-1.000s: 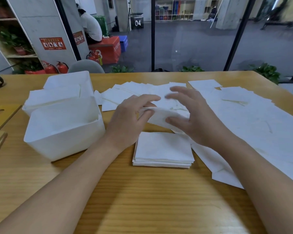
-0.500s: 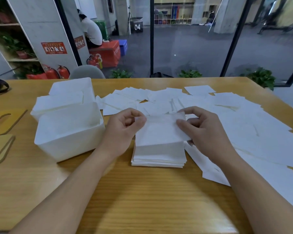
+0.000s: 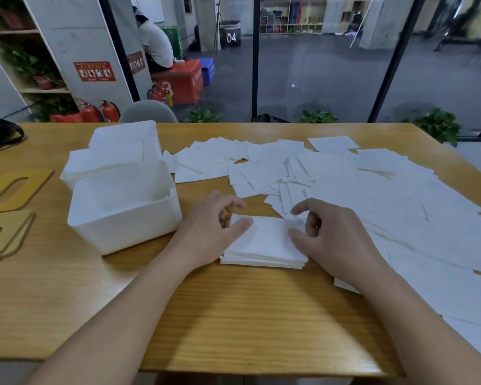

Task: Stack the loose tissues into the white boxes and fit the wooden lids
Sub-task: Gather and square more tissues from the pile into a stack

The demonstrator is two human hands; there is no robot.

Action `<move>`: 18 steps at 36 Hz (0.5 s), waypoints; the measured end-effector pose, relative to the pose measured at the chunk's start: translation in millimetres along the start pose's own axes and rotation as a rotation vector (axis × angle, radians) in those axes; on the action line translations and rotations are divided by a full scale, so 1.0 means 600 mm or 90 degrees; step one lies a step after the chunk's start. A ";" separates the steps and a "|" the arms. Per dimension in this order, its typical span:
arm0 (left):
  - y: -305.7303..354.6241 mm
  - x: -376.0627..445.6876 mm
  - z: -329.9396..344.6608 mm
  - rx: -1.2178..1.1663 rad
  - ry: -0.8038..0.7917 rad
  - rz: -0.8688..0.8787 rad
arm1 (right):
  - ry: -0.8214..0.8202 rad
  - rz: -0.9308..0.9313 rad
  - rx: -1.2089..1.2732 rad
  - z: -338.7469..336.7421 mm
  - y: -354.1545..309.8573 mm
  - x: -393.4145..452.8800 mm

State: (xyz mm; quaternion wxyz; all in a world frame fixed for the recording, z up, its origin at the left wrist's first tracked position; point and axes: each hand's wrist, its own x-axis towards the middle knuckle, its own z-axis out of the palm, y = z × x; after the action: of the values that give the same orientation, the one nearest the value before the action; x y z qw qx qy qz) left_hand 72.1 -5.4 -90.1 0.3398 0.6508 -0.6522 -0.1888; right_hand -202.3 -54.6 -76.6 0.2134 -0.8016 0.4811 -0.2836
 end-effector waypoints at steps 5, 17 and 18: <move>0.001 -0.003 0.002 0.042 -0.084 -0.003 | -0.041 -0.074 -0.020 -0.003 -0.008 -0.004; 0.007 -0.013 -0.007 0.062 -0.176 -0.015 | -0.179 -0.129 -0.203 0.004 -0.014 0.015; 0.007 -0.013 -0.006 0.061 -0.181 -0.015 | -0.201 -0.132 -0.224 0.002 -0.019 0.024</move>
State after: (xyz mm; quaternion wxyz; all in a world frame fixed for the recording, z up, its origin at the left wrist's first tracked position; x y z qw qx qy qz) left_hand 71.0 3.4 -86.0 0.2108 0.6407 -0.6940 -0.2517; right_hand -188.8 -62.2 -66.6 0.1129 -0.9058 0.3990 -0.0869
